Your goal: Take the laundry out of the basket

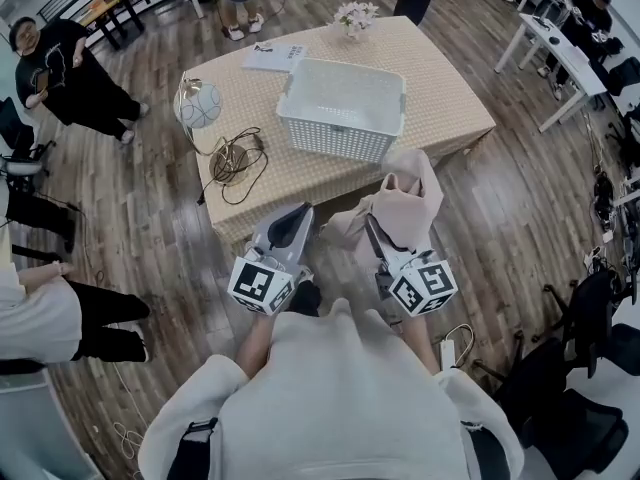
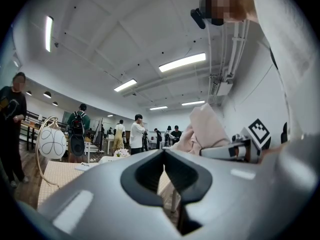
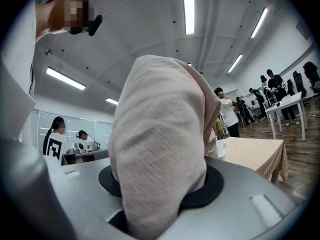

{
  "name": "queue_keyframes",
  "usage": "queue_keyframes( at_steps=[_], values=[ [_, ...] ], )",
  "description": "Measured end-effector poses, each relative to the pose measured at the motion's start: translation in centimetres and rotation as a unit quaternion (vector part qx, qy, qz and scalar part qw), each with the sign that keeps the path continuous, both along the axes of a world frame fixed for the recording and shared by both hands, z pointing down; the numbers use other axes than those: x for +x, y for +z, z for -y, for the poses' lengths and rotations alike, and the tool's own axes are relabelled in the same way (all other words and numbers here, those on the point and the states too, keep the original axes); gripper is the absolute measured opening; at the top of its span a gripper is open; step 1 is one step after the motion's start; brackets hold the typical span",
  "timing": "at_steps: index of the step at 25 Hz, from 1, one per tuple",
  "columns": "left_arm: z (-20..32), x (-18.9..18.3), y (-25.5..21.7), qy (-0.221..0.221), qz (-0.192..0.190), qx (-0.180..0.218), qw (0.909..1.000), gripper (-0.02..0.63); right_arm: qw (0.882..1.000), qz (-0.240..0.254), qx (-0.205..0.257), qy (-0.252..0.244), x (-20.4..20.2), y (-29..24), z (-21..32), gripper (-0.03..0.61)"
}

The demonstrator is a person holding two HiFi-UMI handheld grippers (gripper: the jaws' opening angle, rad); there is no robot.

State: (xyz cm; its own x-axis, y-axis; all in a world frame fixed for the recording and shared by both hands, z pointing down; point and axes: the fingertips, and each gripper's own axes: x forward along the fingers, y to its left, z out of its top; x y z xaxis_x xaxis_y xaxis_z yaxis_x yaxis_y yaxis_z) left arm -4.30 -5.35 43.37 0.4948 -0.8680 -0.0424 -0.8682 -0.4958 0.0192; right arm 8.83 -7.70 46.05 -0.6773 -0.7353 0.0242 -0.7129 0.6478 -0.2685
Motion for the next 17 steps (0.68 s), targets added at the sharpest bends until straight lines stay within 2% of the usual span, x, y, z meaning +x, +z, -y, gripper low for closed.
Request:
queue_keyframes(
  at_steps=[8, 17],
  values=[
    [-1.2, 1.2, -0.7, 0.002, 0.003, 0.012, 0.9999, 0.009, 1.000, -0.004, 0.015, 0.004, 1.2, -0.7, -1.0, 0.230],
    [-1.2, 0.8, -0.3, -0.007, -0.001, 0.013, 0.9999, 0.008, 1.000, -0.008, 0.017, 0.000, 1.0, -0.3, -0.8, 0.230]
  ],
)
